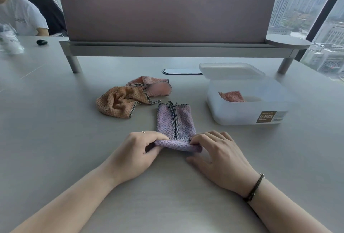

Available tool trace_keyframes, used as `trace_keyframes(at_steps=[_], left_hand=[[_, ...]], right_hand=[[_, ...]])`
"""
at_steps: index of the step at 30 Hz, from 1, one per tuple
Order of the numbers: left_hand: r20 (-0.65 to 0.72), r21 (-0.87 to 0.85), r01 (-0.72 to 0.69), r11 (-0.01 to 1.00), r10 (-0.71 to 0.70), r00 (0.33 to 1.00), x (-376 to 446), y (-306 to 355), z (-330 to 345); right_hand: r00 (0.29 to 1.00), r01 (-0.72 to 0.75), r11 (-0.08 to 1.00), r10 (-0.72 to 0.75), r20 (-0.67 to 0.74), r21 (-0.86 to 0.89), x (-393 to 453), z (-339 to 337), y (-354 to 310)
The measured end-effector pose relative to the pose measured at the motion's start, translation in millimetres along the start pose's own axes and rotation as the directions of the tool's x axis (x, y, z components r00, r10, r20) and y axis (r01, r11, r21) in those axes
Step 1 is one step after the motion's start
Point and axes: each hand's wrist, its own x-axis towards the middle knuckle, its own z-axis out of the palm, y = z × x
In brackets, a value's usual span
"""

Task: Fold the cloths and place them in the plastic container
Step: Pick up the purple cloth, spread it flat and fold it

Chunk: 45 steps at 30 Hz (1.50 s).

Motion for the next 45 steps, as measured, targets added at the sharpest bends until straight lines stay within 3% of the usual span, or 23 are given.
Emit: trace_keyframes(at_steps=[7,15,20,27,32,37,42,45], left_hand=[[0.027,-0.102,0.05,0.994,-0.047,0.999,0,0,1],[-0.007,-0.12,0.078,0.99,-0.08,0.997,0,-2,2],[-0.037,-0.057,0.118,0.991,-0.12,0.992,0,-5,3],[-0.071,-0.1,0.245,0.964,-0.252,0.965,3,-4,8],[-0.086,-0.061,0.31,0.949,-0.314,0.945,9,-4,13],[-0.11,0.109,0.319,0.942,-0.307,0.945,13,-3,16],[-0.169,0.22,0.196,0.956,-0.161,0.973,10,-2,13],[-0.008,0.246,-0.001,0.969,0.003,1.0,8,-7,11]], right_hand=[[0.999,-0.023,1.0,0.022,-0.05,-0.017,-1,4,4],[0.989,-0.055,0.988,0.073,-0.125,0.142,1,3,3],[0.99,-0.081,0.974,0.103,-0.098,0.211,3,3,3],[0.951,-0.269,0.879,0.307,-0.034,0.395,18,7,5],[0.928,-0.347,0.851,0.372,0.012,0.394,24,9,8],[0.92,-0.39,0.875,0.38,0.094,0.285,35,10,10],[0.93,-0.366,0.901,0.361,0.067,0.233,29,12,6],[0.953,-0.297,0.924,0.303,0.012,0.239,22,13,6]])
